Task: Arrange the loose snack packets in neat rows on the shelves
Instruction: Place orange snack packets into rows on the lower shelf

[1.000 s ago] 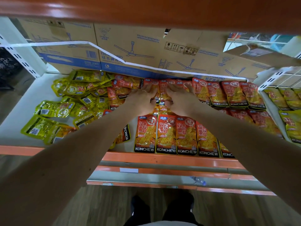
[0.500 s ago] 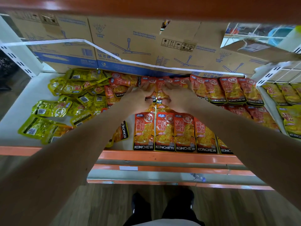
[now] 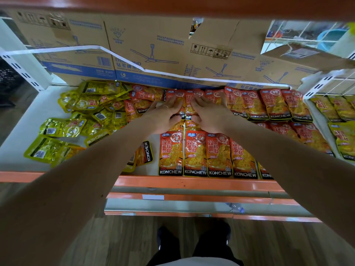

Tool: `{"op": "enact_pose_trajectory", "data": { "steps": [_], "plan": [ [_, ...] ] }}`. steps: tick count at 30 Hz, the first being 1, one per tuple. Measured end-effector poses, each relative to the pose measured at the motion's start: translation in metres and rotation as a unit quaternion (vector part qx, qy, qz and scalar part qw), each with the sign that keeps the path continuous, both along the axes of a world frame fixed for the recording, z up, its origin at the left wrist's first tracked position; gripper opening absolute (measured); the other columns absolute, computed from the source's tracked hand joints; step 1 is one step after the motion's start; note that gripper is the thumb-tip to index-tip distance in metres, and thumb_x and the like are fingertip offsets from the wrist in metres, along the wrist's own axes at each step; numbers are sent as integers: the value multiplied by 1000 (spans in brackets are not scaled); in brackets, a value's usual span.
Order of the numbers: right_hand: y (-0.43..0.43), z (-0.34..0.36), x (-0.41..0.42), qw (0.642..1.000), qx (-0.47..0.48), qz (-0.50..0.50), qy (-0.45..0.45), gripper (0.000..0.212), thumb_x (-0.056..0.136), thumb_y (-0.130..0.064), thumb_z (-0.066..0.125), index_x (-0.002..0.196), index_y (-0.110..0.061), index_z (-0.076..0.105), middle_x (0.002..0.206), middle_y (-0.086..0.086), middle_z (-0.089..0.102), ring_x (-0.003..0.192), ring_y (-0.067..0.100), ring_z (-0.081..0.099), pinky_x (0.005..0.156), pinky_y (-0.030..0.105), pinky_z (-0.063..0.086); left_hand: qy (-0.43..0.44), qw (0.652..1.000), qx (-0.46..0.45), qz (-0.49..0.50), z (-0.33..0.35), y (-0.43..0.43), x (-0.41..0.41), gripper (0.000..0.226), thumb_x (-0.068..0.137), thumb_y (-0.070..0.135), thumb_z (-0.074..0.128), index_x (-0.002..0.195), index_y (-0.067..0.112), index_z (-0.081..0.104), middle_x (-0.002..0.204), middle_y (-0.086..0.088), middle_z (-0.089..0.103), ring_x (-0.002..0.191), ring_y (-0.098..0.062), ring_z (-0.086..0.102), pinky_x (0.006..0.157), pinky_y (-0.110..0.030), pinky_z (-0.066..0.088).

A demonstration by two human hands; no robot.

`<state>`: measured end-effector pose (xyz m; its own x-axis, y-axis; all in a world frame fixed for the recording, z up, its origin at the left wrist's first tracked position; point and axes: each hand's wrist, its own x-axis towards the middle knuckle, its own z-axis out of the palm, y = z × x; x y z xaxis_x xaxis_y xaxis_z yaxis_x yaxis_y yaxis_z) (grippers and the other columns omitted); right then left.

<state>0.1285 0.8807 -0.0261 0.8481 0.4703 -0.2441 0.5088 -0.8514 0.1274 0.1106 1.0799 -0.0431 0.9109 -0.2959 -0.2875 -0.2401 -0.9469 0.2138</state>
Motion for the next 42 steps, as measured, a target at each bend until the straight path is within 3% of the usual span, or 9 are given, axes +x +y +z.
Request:
{"op": "enact_pose_trajectory", "data": {
  "steps": [16,18,19,21,22,25,27,30,42],
  "plan": [
    [0,11,-2,1000,-10,-12,14,65,104,-52,28,158,-27,4,167,-2,-6,153,20,-10,112,69,-10,39,999,-2,-16,13,7,5,67,106,48,33,159,34,-6,166,6,-16,154,-17,-10,123,-44,-8],
    [-2,14,-4,1000,5,-17,-1,64,103,-56,28,158,-31,7,167,-3,-3,153,21,-6,113,69,-9,-8,998,-56,11,12,8,-3,64,106,49,30,160,30,1,168,2,-4,155,-23,5,125,-45,3],
    [-4,16,-7,999,27,-19,-14,62,103,-55,29,157,-32,10,167,-3,0,154,21,-3,114,69,-7,-50,994,-89,27,12,9,-9,61,107,47,32,160,27,10,168,-1,9,152,-28,19,123,-46,16],
    [-10,16,-16,996,73,-8,-43,56,103,-51,36,155,-35,23,167,-2,7,154,21,2,114,68,-4,-143,980,-131,49,14,10,-26,52,105,37,44,154,22,34,156,-6,41,135,-31,46,109,-44,39],
    [-14,15,-21,994,93,8,-58,51,102,-47,43,151,-36,33,166,-1,12,153,22,5,114,68,-3,-173,974,-138,57,14,10,-35,46,103,32,50,147,20,47,147,-6,51,128,-30,52,104,-41,43],
    [-23,11,-37,984,156,29,-83,31,97,-36,58,127,-36,65,158,-2,36,148,27,22,111,61,9,-165,974,-133,81,10,13,-54,27,98,30,61,122,19,69,129,-5,62,117,-26,58,99,-39,46],
    [-25,8,-44,978,188,32,-88,22,95,-33,62,113,-32,74,144,-4,53,136,28,35,103,52,18,-154,975,-143,74,3,14,-62,26,96,30,64,117,18,73,127,-4,62,115,-23,58,100,-37,45],
    [-24,3,-49,977,190,46,-82,21,95,-31,63,111,-28,76,129,-4,62,123,27,40,93,46,23,-154,971,-167,72,-1,13,-67,27,96,27,66,120,16,72,132,-5,59,119,-21,56,103,-33,41],
    [-20,-1,-51,975,212,15,-61,27,99,-33,56,120,-28,71,129,-6,62,125,24,40,93,40,23,-160,968,-185,65,2,11,-66,26,90,16,73,116,11,75,129,-9,67,120,-23,61,106,-27,37]
  ]
}}
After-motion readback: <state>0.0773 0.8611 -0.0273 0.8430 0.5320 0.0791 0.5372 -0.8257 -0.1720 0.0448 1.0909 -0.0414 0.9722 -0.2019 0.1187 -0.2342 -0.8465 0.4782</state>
